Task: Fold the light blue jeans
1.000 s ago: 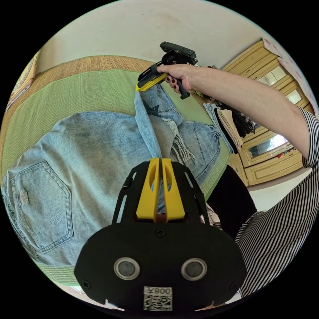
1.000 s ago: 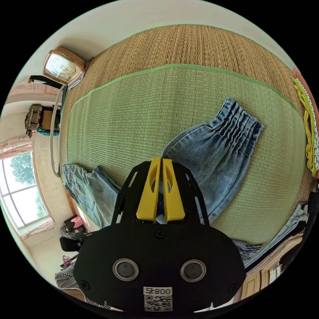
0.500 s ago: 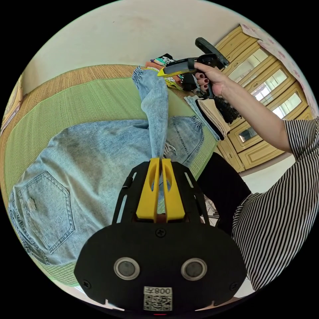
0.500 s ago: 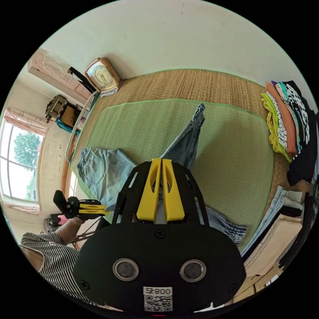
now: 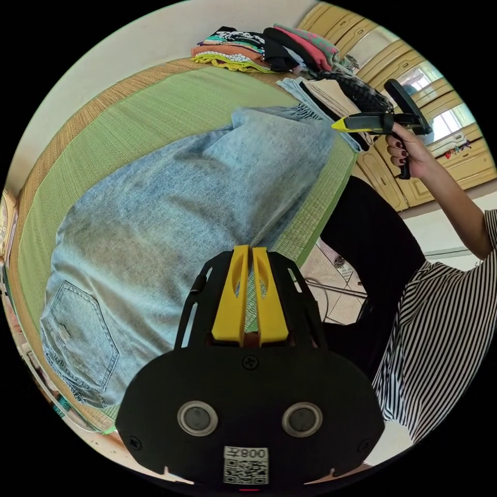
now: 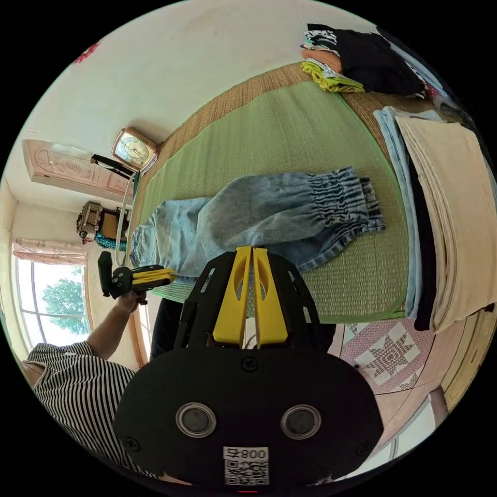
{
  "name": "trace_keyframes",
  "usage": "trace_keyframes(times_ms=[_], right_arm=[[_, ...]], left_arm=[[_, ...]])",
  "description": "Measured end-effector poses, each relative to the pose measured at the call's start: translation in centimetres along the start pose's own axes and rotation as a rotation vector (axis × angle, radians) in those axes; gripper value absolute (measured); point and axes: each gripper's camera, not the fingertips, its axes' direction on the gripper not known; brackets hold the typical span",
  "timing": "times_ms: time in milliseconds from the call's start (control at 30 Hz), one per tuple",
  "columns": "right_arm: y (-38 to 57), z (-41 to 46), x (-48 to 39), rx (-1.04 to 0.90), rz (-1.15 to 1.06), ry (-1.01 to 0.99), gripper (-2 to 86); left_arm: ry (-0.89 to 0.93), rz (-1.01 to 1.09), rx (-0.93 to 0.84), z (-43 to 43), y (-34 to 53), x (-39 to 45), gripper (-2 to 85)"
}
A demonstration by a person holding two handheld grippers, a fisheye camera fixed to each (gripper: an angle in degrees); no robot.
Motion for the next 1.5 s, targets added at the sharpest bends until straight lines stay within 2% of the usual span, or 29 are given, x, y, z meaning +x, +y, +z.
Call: trace_keyframes(times_ms=[133,267,433,533,667,833,900,1033,1233,1400,1500], right_arm=[[1.0,0.7,1.2,-0.043,0.023,0.014,0.1],[1.3,0.2,2.1,-0.042,0.052,-0.025,0.2],[1.2,-1.0,2.5,-0.034,0.059,-0.078,0.2],[1.3,-2.0,3.0,-0.025,0.078,-0.144,0.2],[1.5,-3.3,2.7,-0.018,0.082,-0.189,0.2],[1.4,-4.4,2.3,-0.019,0.101,-0.247,0.3],[1.4,-4.8,2.0,-0.016,0.123,-0.278,0.4],[1.8,-6.7,0.9,0.013,0.115,-0.333,0.9],[-0.1,-13.1,-1.7,0.166,0.036,-0.115,5.5],[-4.9,-14.1,-5.3,0.210,-0.062,0.252,9.4],[-6.7,-13.0,-6.3,0.206,-0.081,0.331,9.5]], left_arm=[[0.041,-0.056,-0.024,1.7,-1.6,-0.4,2.0],[0.156,-0.144,0.050,1.3,-2.0,-1.5,2.6],[0.148,-0.183,0.112,0.1,-4.6,-1.0,2.8],[0.130,-0.157,0.061,0.4,-7.3,-0.4,2.6],[0.153,-0.099,-0.115,2.7,-8.5,0.7,1.9],[0.084,-0.168,-0.250,4.8,-7.0,1.1,0.8],[0.108,-0.200,-0.192,4.2,-6.7,1.1,0.8],[0.144,-0.208,0.049,2.3,-9.3,1.2,2.4],[0.007,-0.043,0.074,5.7,-19.8,2.3,7.3],[-0.123,0.041,-0.009,9.6,-26.2,3.8,7.6],[-0.171,0.072,-0.081,12.1,-27.7,4.7,7.0]])
